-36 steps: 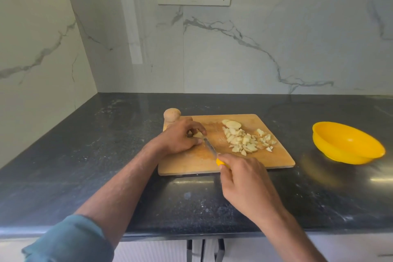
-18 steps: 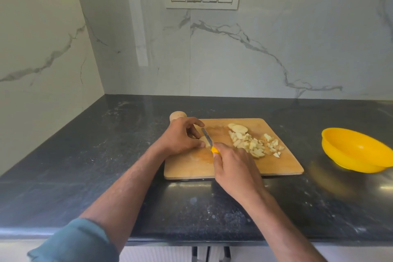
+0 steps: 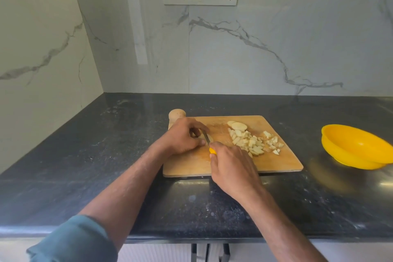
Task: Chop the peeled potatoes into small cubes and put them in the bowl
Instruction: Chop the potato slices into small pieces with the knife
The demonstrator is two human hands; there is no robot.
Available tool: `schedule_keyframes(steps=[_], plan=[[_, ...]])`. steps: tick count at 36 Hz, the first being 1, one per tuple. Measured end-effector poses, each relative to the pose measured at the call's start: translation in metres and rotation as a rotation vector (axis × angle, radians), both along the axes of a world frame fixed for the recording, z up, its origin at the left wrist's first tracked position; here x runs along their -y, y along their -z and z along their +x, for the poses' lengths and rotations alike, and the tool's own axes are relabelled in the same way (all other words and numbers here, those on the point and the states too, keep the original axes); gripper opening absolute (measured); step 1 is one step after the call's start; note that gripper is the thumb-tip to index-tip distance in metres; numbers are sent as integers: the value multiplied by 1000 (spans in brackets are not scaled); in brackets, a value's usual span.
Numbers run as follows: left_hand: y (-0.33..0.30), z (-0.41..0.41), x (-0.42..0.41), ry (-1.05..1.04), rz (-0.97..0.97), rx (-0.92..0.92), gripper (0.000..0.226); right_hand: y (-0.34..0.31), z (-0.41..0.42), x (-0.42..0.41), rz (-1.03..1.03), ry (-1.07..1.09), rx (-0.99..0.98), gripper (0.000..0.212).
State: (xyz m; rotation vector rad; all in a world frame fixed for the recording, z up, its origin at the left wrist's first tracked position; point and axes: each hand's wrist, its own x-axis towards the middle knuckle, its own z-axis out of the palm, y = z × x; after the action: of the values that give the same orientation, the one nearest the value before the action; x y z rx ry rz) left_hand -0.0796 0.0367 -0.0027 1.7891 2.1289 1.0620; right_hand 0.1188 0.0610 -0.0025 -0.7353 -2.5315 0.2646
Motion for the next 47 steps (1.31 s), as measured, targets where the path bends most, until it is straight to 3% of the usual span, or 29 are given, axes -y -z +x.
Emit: schedule_keyframes(steps=[10, 16, 22, 29, 47], plan=[[-4, 2, 0, 28, -74, -74, 22, 3, 21, 13, -6, -30, 23, 40], [-3, 3, 0, 39, -72, -73, 19, -2, 45, 11, -33, -40, -62, 37], [0, -3, 3, -20, -30, 82, 42, -7, 47, 4, -85, 19, -197, 31], [0, -8, 5, -45, 20, 162, 54, -7, 14, 1, -89, 10, -110, 37], [2, -7, 2, -39, 26, 107, 42, -1, -4, 4, 29, 18, -17, 37]])
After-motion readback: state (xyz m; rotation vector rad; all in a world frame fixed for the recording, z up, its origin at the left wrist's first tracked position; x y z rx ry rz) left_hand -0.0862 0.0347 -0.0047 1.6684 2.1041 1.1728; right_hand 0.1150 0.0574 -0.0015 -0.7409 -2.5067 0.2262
